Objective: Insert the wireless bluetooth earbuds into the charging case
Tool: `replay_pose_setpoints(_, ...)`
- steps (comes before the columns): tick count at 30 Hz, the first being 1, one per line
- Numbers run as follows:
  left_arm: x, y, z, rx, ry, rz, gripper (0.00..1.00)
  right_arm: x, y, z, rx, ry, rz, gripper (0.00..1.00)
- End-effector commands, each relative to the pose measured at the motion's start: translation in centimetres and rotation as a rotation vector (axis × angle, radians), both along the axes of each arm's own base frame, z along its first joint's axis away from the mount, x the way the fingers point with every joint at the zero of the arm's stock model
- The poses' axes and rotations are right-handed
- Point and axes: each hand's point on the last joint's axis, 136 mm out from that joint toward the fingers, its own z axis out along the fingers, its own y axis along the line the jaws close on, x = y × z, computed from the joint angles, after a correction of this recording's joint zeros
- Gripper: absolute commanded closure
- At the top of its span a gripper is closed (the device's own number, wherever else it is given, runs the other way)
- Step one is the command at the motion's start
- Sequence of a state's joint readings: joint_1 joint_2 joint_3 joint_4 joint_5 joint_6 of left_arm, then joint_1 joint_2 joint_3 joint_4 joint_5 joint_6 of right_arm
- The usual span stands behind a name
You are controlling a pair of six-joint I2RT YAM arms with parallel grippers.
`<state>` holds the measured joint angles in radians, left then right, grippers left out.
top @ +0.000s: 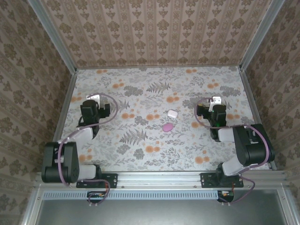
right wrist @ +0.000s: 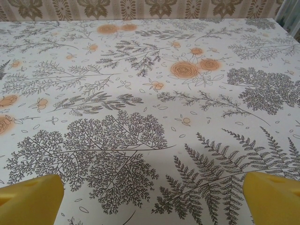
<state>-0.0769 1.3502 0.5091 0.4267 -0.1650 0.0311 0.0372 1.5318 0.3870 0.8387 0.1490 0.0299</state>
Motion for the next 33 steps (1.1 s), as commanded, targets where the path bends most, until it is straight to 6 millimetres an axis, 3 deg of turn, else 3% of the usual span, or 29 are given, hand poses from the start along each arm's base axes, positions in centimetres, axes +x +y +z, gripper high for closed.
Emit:
replay_pose_setpoints(1,1.4,-1.1,-0.1,0.000,-0.079,-0.084,0.00,0.6,-0.2,1.3,0.011,-0.051,-0.019,0.00)
replay_pose_setpoints(4,2.3,-1.1,-1.2,-0.049,-0.071,-0.128,0.00,0.6,-0.2,1.3,0.011,-0.051,-0.019,0.00)
replay_pose_setpoints(9,1.2,-1.5,-1.7,-0.108,-0.122,-0.197,0.00,0.6,-0.2,1.3,0.011,-0.052,-0.019,0.00)
replay_pose_setpoints(17,1.2,0.9,-1.8,-0.031,-0.133,0.000,0.00,0.6,-0.3,1.3,0.011,-0.051,-0.020,0.00)
replay_pose_setpoints(19,1.2,0.8,-1.8,-0.026,-0.134,-0.001,0.00,0.6,-0.2,1.4,0.012,-0.053,-0.020,0.00)
replay_pose_setpoints(22,1.2,-1.3,-1.9,-0.060,-0.127,-0.150,0.00,0.6,-0.2,1.3,0.011,-0.052,-0.020,0.00)
replay_pose_setpoints(33,1.4,-0.2,-1.9,-0.050,-0.123,-0.078,0.00,0.6,-0.2,1.3,0.012,-0.050,-0.020,0.00)
